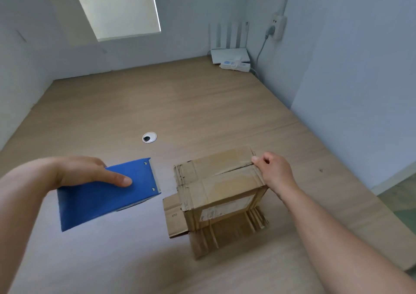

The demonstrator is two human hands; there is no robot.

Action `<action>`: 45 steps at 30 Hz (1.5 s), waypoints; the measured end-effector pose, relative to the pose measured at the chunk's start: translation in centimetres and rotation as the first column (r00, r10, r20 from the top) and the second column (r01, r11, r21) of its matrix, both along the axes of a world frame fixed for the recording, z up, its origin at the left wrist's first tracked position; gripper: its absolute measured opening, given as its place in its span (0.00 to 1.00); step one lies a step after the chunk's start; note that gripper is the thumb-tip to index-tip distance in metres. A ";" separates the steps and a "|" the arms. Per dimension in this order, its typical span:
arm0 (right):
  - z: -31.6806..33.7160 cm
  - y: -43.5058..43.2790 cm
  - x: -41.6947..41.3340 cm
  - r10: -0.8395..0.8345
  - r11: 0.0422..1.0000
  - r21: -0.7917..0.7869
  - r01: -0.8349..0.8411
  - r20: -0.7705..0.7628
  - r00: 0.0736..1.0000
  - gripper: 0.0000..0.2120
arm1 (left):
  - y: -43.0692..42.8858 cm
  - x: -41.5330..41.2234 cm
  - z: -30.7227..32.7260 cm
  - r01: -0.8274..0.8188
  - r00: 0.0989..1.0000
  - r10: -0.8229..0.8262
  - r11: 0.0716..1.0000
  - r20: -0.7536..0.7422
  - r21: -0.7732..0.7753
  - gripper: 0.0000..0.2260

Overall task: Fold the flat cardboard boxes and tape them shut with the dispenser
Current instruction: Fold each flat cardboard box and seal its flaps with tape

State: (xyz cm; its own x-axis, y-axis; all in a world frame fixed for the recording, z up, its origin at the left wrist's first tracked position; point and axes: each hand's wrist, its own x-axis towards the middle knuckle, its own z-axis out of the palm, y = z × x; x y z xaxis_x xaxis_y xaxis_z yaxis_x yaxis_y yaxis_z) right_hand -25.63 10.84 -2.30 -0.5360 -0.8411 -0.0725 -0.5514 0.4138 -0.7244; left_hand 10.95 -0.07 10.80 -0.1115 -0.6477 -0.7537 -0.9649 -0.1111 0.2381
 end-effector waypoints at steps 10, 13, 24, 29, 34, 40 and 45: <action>0.1 -0.2 0.7 -0.007 1.000 0.001 0.007 -0.071 0.997 0.18 | -0.2 -1.6 -2.5 0.039 0.993 -0.047 0.997 0.111 0.072 0.43; 0.0 -0.2 0.7 0.004 1.000 0.000 -0.004 -0.084 0.996 0.18 | -0.3 -2.5 -3.8 -0.001 0.986 -0.011 0.998 0.168 0.069 0.29; -0.2 -0.2 0.5 0.040 0.999 0.007 -0.039 -0.101 0.994 0.16 | 2.1 -5.6 -9.2 0.194 0.849 -0.147 0.980 0.508 -0.041 0.21; -0.4 -0.3 0.4 0.071 0.997 0.029 -0.069 -0.103 0.992 0.16 | 5.1 -3.5 -12.2 0.133 0.900 -0.043 0.975 0.434 -0.179 0.16; -0.5 -0.2 0.3 0.054 0.998 0.038 -0.050 -0.120 0.991 0.19 | 7.3 -1.6 -15.0 0.061 0.934 0.046 0.957 0.355 -0.283 0.15; -0.6 -0.3 0.0 0.068 0.998 0.029 -0.064 -0.142 0.988 0.19 | 10.4 -3.6 -15.1 -0.019 0.926 0.262 0.753 0.273 -0.658 0.13; -0.3 -0.2 0.0 0.097 0.995 0.021 -0.095 -0.143 0.985 0.18 | 10.4 -12.1 -11.6 -0.616 0.743 0.372 0.706 -0.557 -0.349 0.28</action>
State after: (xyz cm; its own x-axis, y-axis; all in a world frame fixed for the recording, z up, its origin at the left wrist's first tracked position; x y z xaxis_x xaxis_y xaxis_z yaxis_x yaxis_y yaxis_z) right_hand -25.63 10.66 -2.60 -0.4588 -0.8884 -0.0129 -0.6866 0.3637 -0.6295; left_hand -1.17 10.29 -0.76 0.1174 -0.9530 -0.2794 -0.5854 -0.2937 0.7557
